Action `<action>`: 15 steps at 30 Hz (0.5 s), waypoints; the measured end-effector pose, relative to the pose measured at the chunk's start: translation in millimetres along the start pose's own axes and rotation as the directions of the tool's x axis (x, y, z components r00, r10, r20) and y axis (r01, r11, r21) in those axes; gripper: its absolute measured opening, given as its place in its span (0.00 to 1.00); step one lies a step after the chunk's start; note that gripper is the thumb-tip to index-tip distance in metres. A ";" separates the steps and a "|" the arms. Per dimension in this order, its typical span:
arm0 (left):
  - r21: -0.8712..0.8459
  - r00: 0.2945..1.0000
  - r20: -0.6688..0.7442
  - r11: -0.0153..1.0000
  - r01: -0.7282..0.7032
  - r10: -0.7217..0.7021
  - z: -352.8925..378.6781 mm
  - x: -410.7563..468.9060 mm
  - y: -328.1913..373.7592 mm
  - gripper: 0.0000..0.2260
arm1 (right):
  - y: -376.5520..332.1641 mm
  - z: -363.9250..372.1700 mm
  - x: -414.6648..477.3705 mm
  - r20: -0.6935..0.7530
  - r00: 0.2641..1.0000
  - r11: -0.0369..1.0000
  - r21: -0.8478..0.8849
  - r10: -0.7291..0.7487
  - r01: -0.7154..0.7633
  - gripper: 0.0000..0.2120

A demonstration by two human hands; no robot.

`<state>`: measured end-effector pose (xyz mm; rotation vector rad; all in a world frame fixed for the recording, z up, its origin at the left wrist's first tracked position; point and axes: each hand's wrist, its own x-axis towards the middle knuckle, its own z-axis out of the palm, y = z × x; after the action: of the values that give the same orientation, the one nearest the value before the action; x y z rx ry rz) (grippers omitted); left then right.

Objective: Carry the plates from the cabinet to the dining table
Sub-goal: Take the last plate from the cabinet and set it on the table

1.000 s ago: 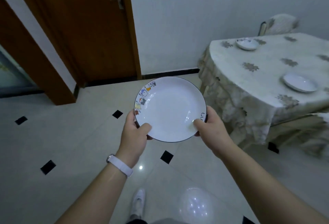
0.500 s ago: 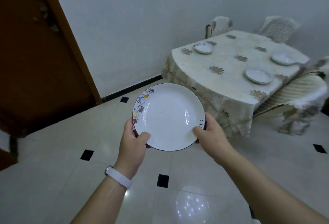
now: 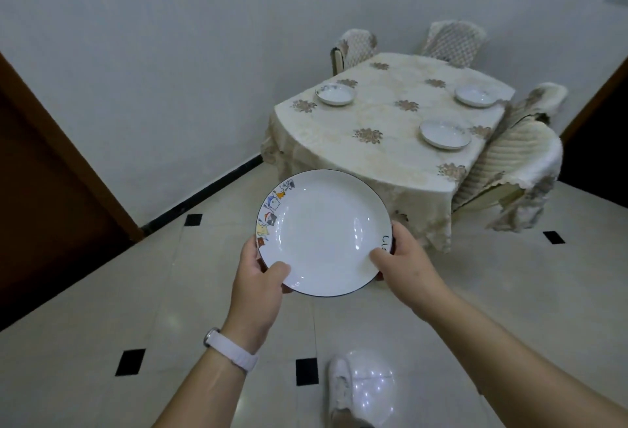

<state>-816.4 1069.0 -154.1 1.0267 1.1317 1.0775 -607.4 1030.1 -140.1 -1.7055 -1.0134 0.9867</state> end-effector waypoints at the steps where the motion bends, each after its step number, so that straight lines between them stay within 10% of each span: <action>1: 0.008 1.000 -0.003 1.000 0.011 -0.011 0.8 9.4 -0.2 0.23 | 1.4 2.1 10.2 0.006 1.000 1.000 0.010 0.008 -0.008 0.15; 15: 0.129 0.995 -0.086 0.990 0.058 -0.047 35.3 191.1 26.0 0.24 | -17.8 18.6 204.9 0.129 0.991 0.997 0.068 0.032 -0.041 0.18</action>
<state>-766.4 1258.5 -156.2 1.0565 1.3036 1.0220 -556.9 1228.7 -166.2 -1.6245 -1.0200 1.1548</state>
